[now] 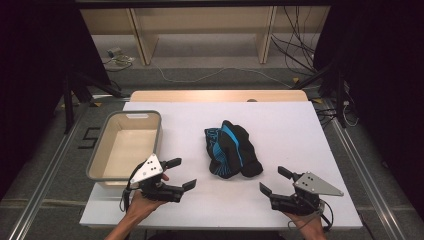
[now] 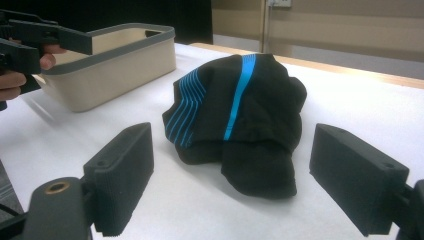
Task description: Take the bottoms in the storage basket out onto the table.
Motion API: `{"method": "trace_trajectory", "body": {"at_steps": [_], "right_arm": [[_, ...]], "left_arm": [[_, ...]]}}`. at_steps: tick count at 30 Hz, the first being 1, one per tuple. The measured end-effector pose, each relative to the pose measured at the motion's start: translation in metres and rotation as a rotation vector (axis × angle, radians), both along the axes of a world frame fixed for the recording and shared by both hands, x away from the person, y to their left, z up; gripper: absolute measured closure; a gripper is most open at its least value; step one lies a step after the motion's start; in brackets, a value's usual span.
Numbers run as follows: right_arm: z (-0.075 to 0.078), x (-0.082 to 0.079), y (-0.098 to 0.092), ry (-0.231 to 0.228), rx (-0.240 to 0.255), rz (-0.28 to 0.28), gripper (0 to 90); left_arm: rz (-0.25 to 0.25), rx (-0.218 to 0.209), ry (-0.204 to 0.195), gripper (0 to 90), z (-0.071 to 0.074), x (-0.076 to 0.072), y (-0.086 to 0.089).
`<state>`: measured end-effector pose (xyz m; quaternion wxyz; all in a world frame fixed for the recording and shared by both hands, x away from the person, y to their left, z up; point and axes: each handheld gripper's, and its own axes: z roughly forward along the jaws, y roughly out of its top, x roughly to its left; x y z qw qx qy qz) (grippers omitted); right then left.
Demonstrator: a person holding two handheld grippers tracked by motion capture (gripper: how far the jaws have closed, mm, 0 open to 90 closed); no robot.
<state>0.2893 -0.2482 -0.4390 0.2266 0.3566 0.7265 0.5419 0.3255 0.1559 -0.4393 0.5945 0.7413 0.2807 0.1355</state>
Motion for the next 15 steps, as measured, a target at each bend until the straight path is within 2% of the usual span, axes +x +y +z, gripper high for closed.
{"method": "trace_trajectory", "body": {"at_steps": [2, 10, 15], "right_arm": [[-0.0002, 0.0002, 0.0, 0.003, -0.003, 0.001, 18.6], [-0.0002, 0.0001, 0.0, 0.0, -0.002, -0.001, 18.5], [-0.0005, 0.0003, -0.0002, 0.003, -0.001, -0.004, 18.4]], "left_arm": [[0.001, -0.014, 0.007, 11.1, -0.0002, -0.0007, 0.0021], [0.002, -0.023, 0.012, 9.8, -0.0015, -0.0051, 0.0075], [-0.004, -0.014, 0.013, 9.5, -0.0023, -0.0103, 0.0096]]}}
